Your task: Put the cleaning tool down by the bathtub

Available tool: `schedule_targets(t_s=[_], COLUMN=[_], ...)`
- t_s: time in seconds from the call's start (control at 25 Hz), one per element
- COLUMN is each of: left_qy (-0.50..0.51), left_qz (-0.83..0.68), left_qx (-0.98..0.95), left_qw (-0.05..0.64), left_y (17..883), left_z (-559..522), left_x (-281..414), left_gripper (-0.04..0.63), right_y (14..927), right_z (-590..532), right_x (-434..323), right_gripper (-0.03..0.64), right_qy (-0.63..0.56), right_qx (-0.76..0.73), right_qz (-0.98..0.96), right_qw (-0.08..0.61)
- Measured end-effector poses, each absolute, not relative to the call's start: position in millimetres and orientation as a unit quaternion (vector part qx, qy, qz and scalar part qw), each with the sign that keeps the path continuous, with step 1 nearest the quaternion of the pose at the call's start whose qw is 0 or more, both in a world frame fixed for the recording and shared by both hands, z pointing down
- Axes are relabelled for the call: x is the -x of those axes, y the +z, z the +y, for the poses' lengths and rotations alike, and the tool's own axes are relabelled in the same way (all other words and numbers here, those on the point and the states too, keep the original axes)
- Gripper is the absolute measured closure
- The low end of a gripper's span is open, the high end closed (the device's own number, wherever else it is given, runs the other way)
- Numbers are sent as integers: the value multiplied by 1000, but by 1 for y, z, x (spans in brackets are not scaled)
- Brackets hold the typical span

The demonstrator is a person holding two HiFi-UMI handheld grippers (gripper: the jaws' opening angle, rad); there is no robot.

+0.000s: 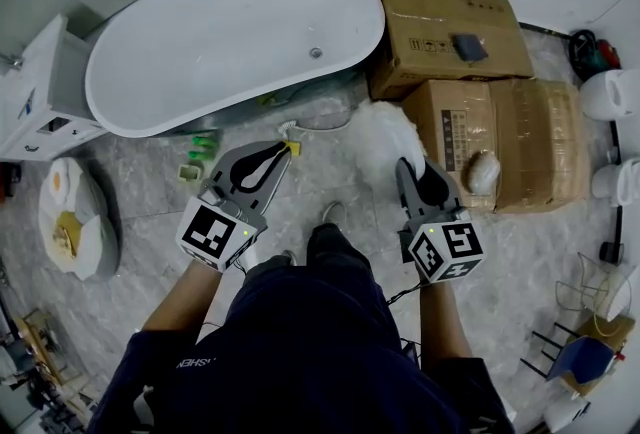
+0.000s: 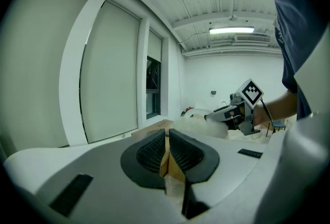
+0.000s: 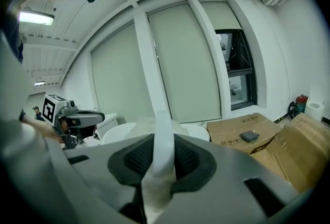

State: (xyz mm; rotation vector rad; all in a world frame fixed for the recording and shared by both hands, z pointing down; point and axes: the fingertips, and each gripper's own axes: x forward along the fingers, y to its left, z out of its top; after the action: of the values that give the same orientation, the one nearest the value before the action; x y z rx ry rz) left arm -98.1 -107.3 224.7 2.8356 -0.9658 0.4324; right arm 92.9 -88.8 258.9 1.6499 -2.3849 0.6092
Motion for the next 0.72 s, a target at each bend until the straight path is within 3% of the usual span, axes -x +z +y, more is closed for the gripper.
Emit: schedule_targets(t_s=[0.72], left_qy=[208], left_qz=[-296], left_qx=[-928], left_qw=[84], left_y=[292], left_z=[-218], left_x=[6], left_gripper=[549], right_y=[337], right_z=[-206], right_x=[-199], right_gripper=[522], right_qy=[236], right_qx=[-568], right_qz=[-781], right_qw=[112])
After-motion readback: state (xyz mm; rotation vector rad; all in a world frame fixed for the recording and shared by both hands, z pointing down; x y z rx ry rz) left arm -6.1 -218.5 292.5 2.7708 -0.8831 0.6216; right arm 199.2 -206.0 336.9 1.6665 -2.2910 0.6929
